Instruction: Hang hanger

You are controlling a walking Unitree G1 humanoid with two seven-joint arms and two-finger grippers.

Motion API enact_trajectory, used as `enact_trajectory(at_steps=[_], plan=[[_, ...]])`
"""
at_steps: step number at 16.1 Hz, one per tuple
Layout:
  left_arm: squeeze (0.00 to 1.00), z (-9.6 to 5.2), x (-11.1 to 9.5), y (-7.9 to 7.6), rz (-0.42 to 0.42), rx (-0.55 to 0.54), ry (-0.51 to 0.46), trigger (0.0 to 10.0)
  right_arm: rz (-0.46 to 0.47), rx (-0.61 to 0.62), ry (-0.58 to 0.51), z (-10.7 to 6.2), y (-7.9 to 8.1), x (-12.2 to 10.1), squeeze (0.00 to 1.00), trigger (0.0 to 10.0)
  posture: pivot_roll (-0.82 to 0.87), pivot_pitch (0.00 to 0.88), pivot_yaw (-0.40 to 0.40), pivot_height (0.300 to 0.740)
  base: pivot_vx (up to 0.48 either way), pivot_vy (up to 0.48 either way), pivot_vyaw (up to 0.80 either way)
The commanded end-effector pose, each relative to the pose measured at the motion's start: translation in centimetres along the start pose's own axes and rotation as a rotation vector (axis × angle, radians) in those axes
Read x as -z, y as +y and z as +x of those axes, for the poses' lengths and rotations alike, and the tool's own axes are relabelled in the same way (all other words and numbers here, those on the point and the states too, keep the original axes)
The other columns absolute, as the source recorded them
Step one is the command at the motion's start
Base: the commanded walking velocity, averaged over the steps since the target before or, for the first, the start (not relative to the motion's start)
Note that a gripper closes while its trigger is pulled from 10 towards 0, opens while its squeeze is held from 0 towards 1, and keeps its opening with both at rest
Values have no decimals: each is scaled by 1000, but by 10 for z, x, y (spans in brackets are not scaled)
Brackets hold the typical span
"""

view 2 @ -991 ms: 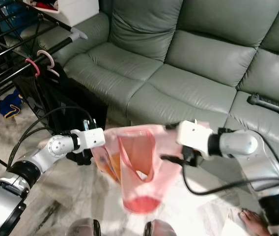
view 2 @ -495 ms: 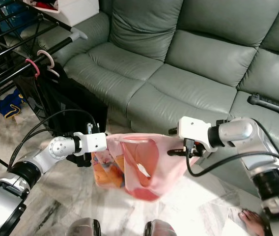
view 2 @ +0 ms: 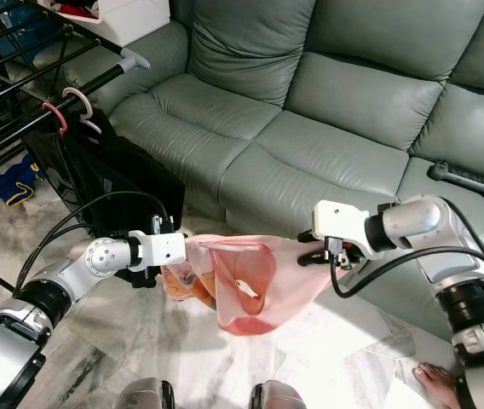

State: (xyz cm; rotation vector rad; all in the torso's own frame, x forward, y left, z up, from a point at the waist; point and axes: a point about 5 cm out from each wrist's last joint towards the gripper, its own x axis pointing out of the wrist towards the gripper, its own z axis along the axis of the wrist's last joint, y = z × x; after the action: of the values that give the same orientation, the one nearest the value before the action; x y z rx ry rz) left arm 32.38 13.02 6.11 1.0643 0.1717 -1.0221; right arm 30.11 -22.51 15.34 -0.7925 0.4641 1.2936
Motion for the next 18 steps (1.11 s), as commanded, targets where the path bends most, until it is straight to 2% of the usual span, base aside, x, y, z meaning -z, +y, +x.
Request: enact_trajectory(at_steps=[1,12,14,16,17,18], plan=[[0,0,-1,1,10,8,-7,0,-17,-14,-5,2,-3,-3,0,0,-86,65,5,740,0,0,0],[0,2,-2,-2,6,6,-6,0,9,-23,-29,8,0,1,0,0,-84,53,-3,740,0,0,0],[0,3,-2,-3,-2,-2,-10,0,51,-30,-47,14,8,6,0,0,-85,51,-12,740,0,0,0],[0,3,0,-4,-16,-31,0,0,92,19,-75,22,13,10,0,0,-84,48,-24,740,0,0,0],[0,2,2,-4,-54,-73,3,0,144,80,-117,34,20,13,0,0,-86,50,-23,740,0,0,0],[0,1,3,-5,-75,-80,-3,3725,175,89,-139,40,28,15,0,0,-83,49,-24,740,0,0,0]])
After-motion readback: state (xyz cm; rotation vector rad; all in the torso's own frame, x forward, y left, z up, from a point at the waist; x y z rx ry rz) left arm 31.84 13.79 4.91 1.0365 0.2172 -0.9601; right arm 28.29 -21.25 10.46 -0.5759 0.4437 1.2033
